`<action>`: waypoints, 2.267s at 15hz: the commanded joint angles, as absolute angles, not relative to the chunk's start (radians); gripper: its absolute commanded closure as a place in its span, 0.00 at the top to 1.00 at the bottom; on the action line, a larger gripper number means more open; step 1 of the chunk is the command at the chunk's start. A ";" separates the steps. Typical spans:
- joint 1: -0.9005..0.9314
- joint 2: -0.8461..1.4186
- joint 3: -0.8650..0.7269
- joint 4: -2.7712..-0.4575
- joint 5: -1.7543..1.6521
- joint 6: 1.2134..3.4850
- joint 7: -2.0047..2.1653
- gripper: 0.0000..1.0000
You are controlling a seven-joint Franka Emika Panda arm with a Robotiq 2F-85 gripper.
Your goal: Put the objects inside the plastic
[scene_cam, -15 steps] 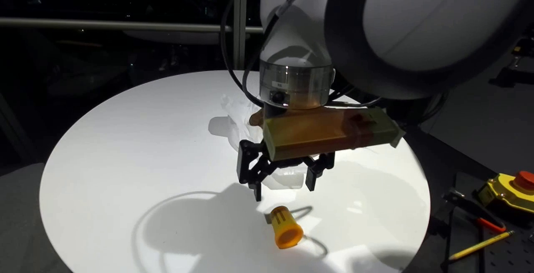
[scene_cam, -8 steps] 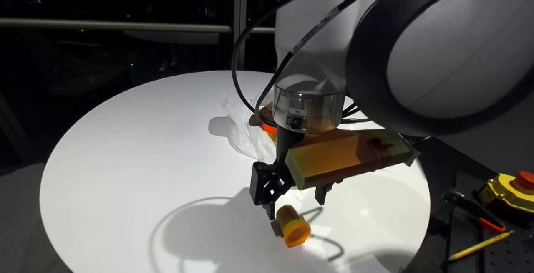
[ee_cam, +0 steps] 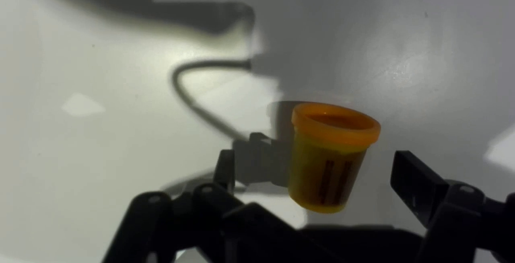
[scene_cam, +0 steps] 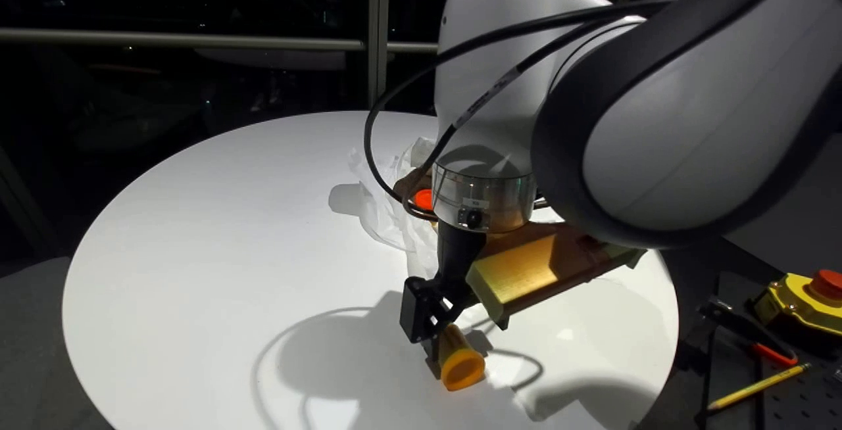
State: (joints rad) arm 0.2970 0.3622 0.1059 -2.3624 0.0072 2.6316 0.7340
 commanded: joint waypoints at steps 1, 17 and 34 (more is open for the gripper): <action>0.275 0.403 0.122 -2.341 0.041 2.670 0.629 1.00; 0.297 0.415 0.104 -2.318 0.143 2.614 0.517 0.27; 0.214 0.419 -0.154 -1.996 -0.252 2.478 0.775 0.24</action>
